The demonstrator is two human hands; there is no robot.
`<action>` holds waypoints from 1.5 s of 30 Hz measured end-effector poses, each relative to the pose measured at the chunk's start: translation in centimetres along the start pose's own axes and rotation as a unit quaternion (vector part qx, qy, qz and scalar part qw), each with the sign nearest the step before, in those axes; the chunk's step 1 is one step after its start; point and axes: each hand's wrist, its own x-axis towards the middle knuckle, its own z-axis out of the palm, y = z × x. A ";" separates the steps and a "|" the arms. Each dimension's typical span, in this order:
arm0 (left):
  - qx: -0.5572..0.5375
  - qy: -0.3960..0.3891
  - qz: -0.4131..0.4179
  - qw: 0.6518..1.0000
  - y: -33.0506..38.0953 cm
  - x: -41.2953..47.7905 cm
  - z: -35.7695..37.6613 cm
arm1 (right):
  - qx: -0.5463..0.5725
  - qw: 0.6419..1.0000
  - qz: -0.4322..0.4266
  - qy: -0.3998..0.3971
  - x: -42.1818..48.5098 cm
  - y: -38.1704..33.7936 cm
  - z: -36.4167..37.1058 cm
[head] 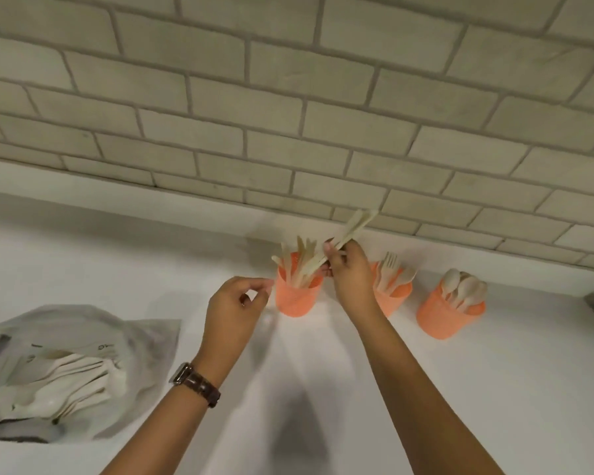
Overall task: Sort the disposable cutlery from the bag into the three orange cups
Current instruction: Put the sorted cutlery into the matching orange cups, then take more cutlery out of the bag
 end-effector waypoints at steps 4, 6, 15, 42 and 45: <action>-0.015 0.014 -0.019 1.000 0.3 -2.3 -3.1 | -0.119 0.991 0.029 -0.050 1.7 0.8 2.4; -0.025 0.025 -0.033 0.999 0.3 -3.2 -4.5 | -0.150 0.984 0.050 -0.084 1.2 1.8 2.5; 0.091 0.141 -0.034 0.985 -0.6 -8.6 -13.7 | -0.186 0.974 -0.101 -0.081 -4.2 0.6 3.2; 0.172 -0.015 -0.065 0.983 -12.0 -6.0 -26.1 | -0.562 0.670 -0.325 -0.361 -14.3 -1.9 27.1; 0.153 -0.036 -0.063 0.985 -11.9 -5.8 -26.3 | -0.587 0.615 -0.344 -0.397 -13.3 -1.4 27.5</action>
